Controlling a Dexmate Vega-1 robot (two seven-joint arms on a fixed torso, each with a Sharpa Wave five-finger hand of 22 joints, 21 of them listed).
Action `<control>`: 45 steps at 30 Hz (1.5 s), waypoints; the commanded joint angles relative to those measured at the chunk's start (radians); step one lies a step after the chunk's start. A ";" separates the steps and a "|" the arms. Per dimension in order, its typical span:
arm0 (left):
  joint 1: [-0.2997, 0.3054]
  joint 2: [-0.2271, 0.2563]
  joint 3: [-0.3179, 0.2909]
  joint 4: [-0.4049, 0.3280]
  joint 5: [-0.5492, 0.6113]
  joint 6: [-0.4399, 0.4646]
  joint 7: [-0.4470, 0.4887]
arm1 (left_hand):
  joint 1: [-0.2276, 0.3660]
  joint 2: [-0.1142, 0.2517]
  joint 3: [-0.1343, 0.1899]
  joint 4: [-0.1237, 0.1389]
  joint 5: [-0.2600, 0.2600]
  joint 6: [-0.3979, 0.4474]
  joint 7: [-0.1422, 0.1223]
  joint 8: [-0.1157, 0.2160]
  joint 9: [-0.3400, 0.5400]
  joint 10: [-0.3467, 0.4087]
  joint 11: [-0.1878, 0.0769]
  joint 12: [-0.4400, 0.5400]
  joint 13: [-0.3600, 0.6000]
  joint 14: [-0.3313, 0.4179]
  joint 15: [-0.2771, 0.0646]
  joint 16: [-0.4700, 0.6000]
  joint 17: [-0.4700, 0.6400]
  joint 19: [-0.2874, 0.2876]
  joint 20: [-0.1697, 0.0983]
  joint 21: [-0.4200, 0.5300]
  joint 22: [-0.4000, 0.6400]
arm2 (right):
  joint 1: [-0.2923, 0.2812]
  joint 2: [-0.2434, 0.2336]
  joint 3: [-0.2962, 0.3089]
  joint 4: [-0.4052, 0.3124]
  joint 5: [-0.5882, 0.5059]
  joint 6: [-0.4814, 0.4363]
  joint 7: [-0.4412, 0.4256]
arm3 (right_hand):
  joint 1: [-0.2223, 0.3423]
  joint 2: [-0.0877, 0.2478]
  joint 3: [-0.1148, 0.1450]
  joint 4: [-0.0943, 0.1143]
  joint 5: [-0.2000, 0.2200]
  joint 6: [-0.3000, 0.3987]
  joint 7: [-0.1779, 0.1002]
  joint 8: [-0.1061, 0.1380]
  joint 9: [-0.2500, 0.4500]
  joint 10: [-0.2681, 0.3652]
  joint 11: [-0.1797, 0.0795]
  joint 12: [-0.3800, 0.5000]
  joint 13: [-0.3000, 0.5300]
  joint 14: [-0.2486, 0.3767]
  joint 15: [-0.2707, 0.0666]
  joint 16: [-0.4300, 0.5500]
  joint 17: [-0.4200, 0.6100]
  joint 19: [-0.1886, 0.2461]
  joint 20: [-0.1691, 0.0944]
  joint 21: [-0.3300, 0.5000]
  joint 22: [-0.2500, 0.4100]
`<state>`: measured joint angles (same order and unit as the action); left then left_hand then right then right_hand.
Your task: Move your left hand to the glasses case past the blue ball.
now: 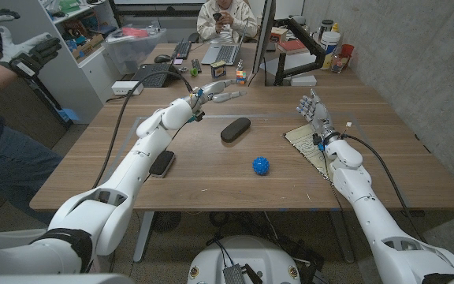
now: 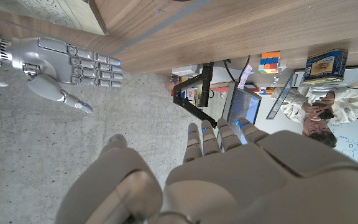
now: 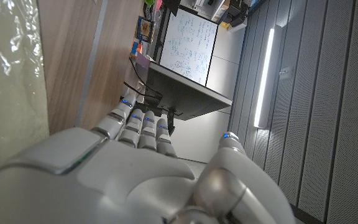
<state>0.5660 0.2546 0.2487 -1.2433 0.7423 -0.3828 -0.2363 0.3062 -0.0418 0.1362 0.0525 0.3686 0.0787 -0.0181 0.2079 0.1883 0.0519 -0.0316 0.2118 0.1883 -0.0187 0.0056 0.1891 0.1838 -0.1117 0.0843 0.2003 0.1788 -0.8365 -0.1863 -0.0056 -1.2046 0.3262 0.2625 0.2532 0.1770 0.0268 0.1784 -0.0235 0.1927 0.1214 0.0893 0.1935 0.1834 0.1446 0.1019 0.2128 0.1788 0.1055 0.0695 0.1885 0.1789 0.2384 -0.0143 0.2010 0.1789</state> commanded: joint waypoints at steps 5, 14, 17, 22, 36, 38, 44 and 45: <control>-0.019 -0.002 0.040 0.028 0.030 -0.013 0.011 | 0.013 0.003 -0.008 0.001 0.006 0.004 -0.011 0.003 0.004 0.005 -0.011 0.002 0.006 -0.001 -0.001 0.004 0.002 -0.005 0.000 0.000 0.005 | 0.008 0.006 0.008 0.015 0.000 0.014 0.009 | 0.001 0.011 -0.006 0.002 0.005 -0.001 -0.001 -0.002 0.002 0.006 0.005 -0.003 0.004 0.008 0.000 -0.001 0.006 0.003 0.007 0.001 0.005; -0.019 0.000 0.057 0.036 0.046 -0.019 0.020 | 0.015 0.005 -0.009 0.000 0.007 0.005 -0.012 0.003 0.005 0.004 -0.008 0.002 0.006 -0.001 0.001 0.004 0.002 -0.005 0.002 0.000 0.005 | 0.019 0.009 0.009 0.024 -0.001 0.023 0.012 | 0.001 0.011 -0.007 0.001 0.005 -0.001 -0.002 -0.002 0.002 0.006 0.006 -0.003 0.004 0.008 0.000 -0.001 0.006 0.003 0.008 0.000 0.005; -0.017 0.000 0.060 0.039 0.048 -0.021 0.021 | 0.016 0.005 -0.009 0.000 0.007 0.004 -0.014 0.002 0.005 0.005 -0.008 0.002 0.006 0.000 0.000 0.004 0.002 -0.005 0.002 0.000 0.005 | 0.020 0.009 0.008 0.025 -0.002 0.021 0.012 | 0.001 0.011 -0.008 0.001 0.005 -0.001 -0.002 -0.002 0.002 0.006 0.005 -0.003 0.004 0.008 0.000 -0.001 0.006 0.003 0.008 0.000 0.005; -0.010 0.004 0.065 0.039 0.054 -0.023 0.024 | 0.018 0.005 -0.010 0.000 0.007 0.005 -0.014 0.002 0.005 0.005 -0.010 0.002 0.007 0.000 0.000 0.004 0.002 -0.005 0.001 0.001 0.005 | 0.024 0.011 0.008 0.030 -0.002 0.023 0.014 | 0.001 0.012 -0.008 0.001 0.005 -0.001 -0.001 -0.001 0.002 0.006 0.006 -0.004 0.004 0.007 0.001 -0.001 0.006 0.003 0.008 0.000 0.005; 0.006 0.006 0.071 0.038 0.054 -0.019 0.013 | 0.021 0.007 -0.012 0.000 0.008 0.006 -0.014 0.002 0.005 0.006 -0.012 0.002 0.007 0.003 -0.002 0.005 0.002 -0.005 0.002 0.001 0.005 | 0.024 0.015 0.007 0.038 -0.004 0.023 0.018 | 0.001 0.012 -0.009 0.001 0.005 -0.001 -0.003 -0.001 0.002 0.007 0.006 -0.004 0.004 0.009 0.000 -0.001 0.006 0.003 0.009 0.000 0.005; 0.006 0.006 0.072 0.042 0.055 -0.019 0.012 | 0.022 0.007 -0.013 0.000 0.008 0.007 -0.014 0.002 0.005 0.006 -0.012 0.002 0.007 0.003 -0.003 0.005 0.003 -0.005 0.001 0.001 0.006 | 0.025 0.016 0.007 0.039 -0.005 0.025 0.019 | 0.001 0.013 -0.009 0.000 0.005 -0.001 -0.002 -0.001 0.002 0.007 0.006 -0.004 0.004 0.009 0.000 -0.001 0.006 0.003 0.009 0.000 0.005; -0.004 0.004 0.084 0.064 0.060 -0.024 0.008 | 0.023 0.008 -0.014 0.000 0.008 0.007 -0.015 0.001 0.005 0.006 -0.010 0.001 0.007 0.003 -0.003 0.005 0.003 -0.005 0.001 0.001 0.006 | 0.025 0.014 0.009 0.036 -0.007 0.023 0.017 | 0.001 0.013 -0.009 0.000 0.005 0.000 -0.003 -0.001 0.002 0.007 0.006 -0.004 0.004 0.008 0.000 -0.001 0.006 0.004 0.008 0.000 0.005; -0.006 0.004 0.086 0.069 0.061 -0.026 0.008 | 0.023 0.008 -0.014 0.000 0.008 0.006 -0.016 0.001 0.005 0.006 -0.010 0.001 0.007 0.003 -0.003 0.005 0.003 -0.005 0.001 0.002 0.006 | 0.024 0.014 0.009 0.034 -0.007 0.021 0.015 | 0.001 0.013 -0.009 0.000 0.006 0.000 -0.003 -0.001 0.002 0.007 0.006 -0.004 0.004 0.008 0.001 -0.001 0.006 0.003 0.008 0.000 0.005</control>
<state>0.5670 0.2593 0.3198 -1.1995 0.7959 -0.4030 -0.2199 0.3219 -0.0339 0.1279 0.0523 0.3686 0.0823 -0.0325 0.2079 0.1883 0.0564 -0.0432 0.2118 0.1933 -0.0188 0.0056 0.1891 0.1836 -0.1113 0.0842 0.2003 0.1789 -0.8127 -0.1723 0.0016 -1.1689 0.3219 0.2854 0.2697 0.1731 0.0306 0.1711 -0.0218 0.1927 0.1214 0.0893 0.1935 0.1834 0.1446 0.1019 0.2128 0.1788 0.1055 0.0695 0.1885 0.1789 0.2420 -0.0106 0.2010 0.1790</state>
